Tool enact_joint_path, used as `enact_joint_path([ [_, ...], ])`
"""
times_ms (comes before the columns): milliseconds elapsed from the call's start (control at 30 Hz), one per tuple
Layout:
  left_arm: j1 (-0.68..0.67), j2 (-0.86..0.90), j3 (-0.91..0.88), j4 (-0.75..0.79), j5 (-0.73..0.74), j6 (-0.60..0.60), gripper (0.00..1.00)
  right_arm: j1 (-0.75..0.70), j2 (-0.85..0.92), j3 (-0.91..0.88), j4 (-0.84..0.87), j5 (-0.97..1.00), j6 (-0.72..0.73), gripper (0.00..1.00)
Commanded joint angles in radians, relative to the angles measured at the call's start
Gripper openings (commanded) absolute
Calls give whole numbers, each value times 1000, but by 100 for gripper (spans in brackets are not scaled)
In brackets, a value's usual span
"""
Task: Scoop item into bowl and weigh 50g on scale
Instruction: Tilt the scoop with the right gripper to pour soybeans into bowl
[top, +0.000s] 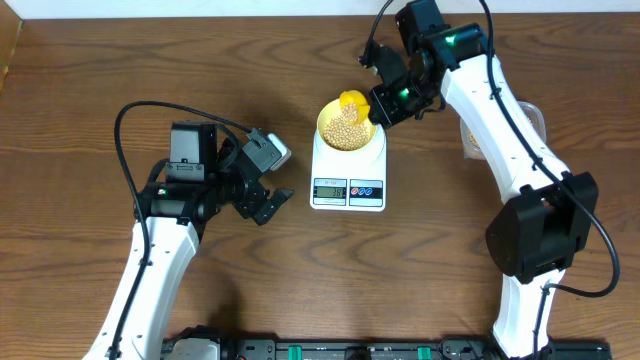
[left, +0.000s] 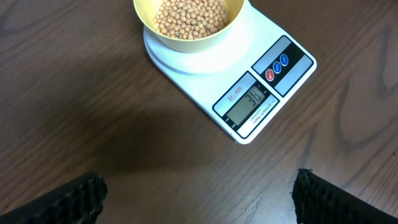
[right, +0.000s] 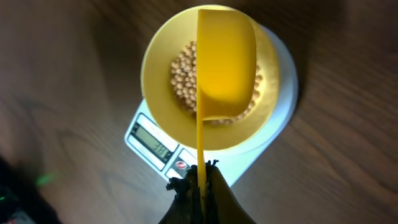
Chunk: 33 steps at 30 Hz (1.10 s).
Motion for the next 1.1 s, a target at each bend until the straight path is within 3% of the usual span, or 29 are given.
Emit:
enact_joint_path([
  [0,3,6,2,-3,-6,17,98,28,-23,-2,1,64,-23,1],
  [1067,3,6,2,-3,-6,17,98,145,-23,3,0,243,-109,1],
])
